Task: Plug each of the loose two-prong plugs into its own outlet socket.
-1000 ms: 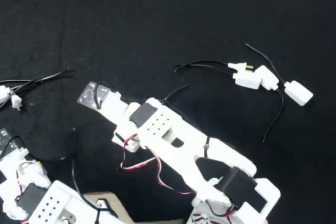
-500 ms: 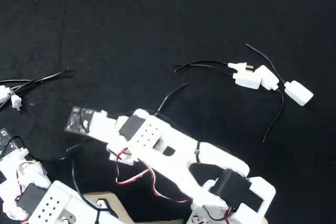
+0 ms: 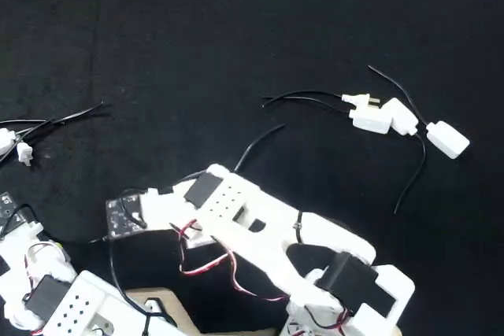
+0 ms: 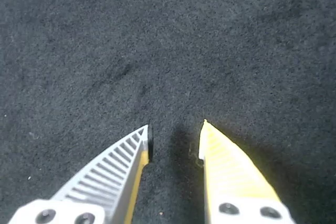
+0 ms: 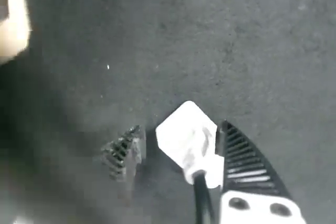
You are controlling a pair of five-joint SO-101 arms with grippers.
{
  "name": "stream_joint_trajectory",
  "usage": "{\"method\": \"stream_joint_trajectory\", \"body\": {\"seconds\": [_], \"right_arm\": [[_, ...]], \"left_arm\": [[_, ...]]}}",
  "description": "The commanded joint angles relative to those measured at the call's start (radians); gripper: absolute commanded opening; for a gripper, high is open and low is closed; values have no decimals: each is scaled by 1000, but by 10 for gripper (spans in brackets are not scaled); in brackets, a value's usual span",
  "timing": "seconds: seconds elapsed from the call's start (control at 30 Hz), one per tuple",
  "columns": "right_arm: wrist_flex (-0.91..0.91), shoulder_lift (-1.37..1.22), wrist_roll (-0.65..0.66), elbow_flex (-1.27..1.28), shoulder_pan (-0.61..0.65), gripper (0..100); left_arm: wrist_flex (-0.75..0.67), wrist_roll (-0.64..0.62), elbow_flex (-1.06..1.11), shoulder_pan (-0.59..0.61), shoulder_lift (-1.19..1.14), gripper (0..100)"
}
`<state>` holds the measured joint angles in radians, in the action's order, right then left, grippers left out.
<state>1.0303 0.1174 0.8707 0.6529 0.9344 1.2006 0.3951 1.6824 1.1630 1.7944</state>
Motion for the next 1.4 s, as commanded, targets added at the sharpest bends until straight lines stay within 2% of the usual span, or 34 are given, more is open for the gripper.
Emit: {"method": "stream_joint_trajectory", "body": {"seconds": [0.0,0.37,0.67,0.87,1.17,1.37], "right_arm": [[-2,13,163,-4,-32,226],[-8,139,453,35,-78,226],[-8,137,588,82,-155,226],[-41,101,592,48,-137,226],[-38,-185,583,-81,-120,226],[-37,-317,499,-196,-129,199]], "left_arm": [[3,6,18,-13,9,168],[3,6,18,-13,9,168],[3,6,18,-13,9,168],[3,6,18,-13,9,168],[3,6,18,-12,9,168],[3,6,18,-12,9,168]]}}
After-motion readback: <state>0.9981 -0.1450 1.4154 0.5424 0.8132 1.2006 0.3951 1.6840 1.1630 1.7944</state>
